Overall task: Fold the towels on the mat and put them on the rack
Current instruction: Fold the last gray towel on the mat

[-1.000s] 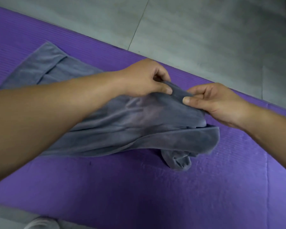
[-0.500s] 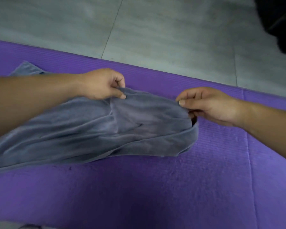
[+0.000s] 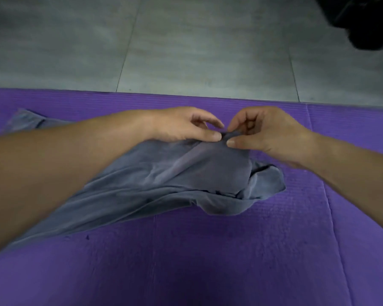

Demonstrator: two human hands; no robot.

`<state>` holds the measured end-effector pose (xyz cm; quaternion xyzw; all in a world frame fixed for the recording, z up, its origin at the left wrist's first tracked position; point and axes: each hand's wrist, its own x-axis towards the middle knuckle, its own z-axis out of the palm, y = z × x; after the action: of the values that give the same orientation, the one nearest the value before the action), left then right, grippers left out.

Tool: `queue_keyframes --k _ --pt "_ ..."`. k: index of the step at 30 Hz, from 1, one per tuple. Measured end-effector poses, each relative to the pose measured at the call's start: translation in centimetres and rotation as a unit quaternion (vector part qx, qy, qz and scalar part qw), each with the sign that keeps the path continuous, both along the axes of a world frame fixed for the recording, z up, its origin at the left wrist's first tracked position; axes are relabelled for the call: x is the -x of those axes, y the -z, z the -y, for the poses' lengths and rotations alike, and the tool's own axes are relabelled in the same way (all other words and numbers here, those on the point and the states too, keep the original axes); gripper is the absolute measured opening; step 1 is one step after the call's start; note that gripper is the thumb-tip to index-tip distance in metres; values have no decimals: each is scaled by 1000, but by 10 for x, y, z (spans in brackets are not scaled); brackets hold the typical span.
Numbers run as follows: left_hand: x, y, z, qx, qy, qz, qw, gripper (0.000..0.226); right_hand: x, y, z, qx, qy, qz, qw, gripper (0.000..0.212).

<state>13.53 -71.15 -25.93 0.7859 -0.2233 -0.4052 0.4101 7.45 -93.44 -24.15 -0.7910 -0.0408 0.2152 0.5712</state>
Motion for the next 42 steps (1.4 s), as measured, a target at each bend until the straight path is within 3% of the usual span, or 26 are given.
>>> queue_keyframes --k 4,6,8,10,13,15,18,21,24,28,31,32,34,40,42 --pt "1 -3 1 -8 -5 31 999 28 7 3 7 -7 5 4 1000 31" --pt "0 -6 2 6 -37 16 999 25 6 3 12 67 -37 -9 997 28" --pt "2 -8 9 27 -49 -8 998 17 4 -4 18 159 -111 -52 980 10" --pt "0 -9 17 26 -40 0 999 15 2 -7 26 205 -147 -101 962 28" --pt "-11 -7 12 20 -76 30 996 17 -4 -7 45 235 -141 -108 956 42" --pt "-16 -5 4 24 -96 19 995 16 -6 -10 61 205 -149 -120 960 49" --pt "-15 -1 7 24 -91 18 995 16 -3 -16 79 107 -147 -152 972 35" --pt "-21 2 13 36 -116 32 992 18 -2 -10 88 -5 -37 -91 995 30" --pt "-28 4 11 -11 -103 38 994 16 -2 -3 91 -93 42 -88 991 25" --pt "-23 2 27 -54 -33 84 994 19 4 -1 83 -41 -12 -63 997 16" --pt "-11 -11 54 7 -10 45 999 51 2 -4 74 -22 -20 -17 999 15" --pt "-8 -15 63 8 8 48 999 48 0 -6 74 -44 -14 -21 999 19" --pt "-7 -18 72 1 32 78 996 20 -3 -7 78 -69 -3 -28 997 25" --pt "-17 -17 63 18 -22 109 994 16 1 -8 99 146 -53 -3 988 31" --pt "-17 -14 61 10 -26 101 995 18 0 -11 109 219 -102 -24 970 51"
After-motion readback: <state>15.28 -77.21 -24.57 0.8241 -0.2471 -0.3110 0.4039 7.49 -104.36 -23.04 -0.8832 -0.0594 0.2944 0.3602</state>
